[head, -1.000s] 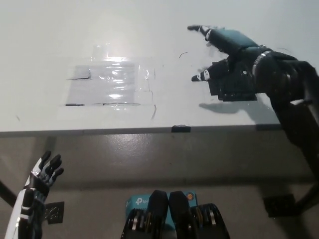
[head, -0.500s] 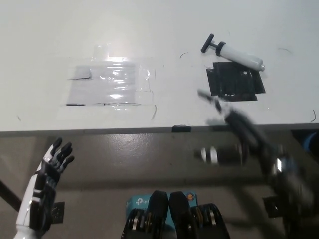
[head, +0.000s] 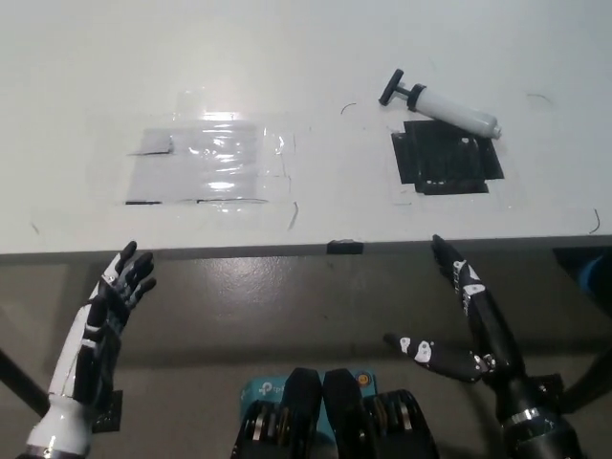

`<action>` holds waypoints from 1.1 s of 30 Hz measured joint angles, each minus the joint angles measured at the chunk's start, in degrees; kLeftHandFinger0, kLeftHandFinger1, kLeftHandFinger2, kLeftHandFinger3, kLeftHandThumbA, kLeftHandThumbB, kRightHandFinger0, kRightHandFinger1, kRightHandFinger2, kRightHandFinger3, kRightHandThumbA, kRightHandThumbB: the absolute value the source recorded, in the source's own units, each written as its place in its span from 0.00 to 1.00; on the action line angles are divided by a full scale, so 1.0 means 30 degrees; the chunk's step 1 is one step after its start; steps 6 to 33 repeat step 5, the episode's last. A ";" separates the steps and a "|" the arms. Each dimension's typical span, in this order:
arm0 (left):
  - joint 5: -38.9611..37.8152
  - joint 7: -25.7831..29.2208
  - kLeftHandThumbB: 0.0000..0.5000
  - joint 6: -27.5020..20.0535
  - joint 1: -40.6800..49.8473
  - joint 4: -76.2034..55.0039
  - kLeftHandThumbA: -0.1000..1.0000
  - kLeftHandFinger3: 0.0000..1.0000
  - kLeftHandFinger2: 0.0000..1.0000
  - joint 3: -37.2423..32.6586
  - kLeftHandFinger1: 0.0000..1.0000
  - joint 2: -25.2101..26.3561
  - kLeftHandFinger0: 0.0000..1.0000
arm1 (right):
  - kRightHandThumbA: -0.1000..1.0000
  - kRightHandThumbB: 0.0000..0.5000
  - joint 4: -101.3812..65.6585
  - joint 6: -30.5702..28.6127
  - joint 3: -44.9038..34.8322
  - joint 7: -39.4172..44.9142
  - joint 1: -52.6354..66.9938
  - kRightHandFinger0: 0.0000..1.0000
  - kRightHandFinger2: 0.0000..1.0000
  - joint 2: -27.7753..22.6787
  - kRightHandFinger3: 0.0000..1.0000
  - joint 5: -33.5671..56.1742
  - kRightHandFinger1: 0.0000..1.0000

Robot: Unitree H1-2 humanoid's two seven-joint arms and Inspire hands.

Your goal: The robot uses right hand to pick up a small white air pumper and uses its left hand to compress it, and then puts it on the desk

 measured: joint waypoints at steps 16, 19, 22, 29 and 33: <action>-0.0306 -0.0144 0.41 0.0297 0.0092 0.0322 1.00 1.00 1.00 0.0106 1.00 0.0164 1.00 | 1.00 0.36 0.1154 -0.1073 0.0059 -0.0351 0.0067 1.00 1.00 0.0002 1.00 0.1068 1.00; -0.0306 -0.0144 0.41 0.0297 0.0092 0.0322 1.00 1.00 1.00 0.0106 1.00 0.0164 1.00 | 1.00 0.36 0.1154 -0.1073 0.0059 -0.0351 0.0067 1.00 1.00 0.0002 1.00 0.1068 1.00; -0.0306 -0.0144 0.41 0.0297 0.0092 0.0322 1.00 1.00 1.00 0.0106 1.00 0.0164 1.00 | 1.00 0.36 0.1154 -0.1073 0.0059 -0.0351 0.0067 1.00 1.00 0.0002 1.00 0.1068 1.00; -0.0306 -0.0144 0.41 0.0297 0.0092 0.0322 1.00 1.00 1.00 0.0106 1.00 0.0164 1.00 | 1.00 0.36 0.1154 -0.1073 0.0059 -0.0351 0.0067 1.00 1.00 0.0002 1.00 0.1068 1.00; -0.0306 -0.0144 0.41 0.0297 0.0092 0.0322 1.00 1.00 1.00 0.0106 1.00 0.0164 1.00 | 1.00 0.36 0.1154 -0.1073 0.0059 -0.0351 0.0067 1.00 1.00 0.0002 1.00 0.1068 1.00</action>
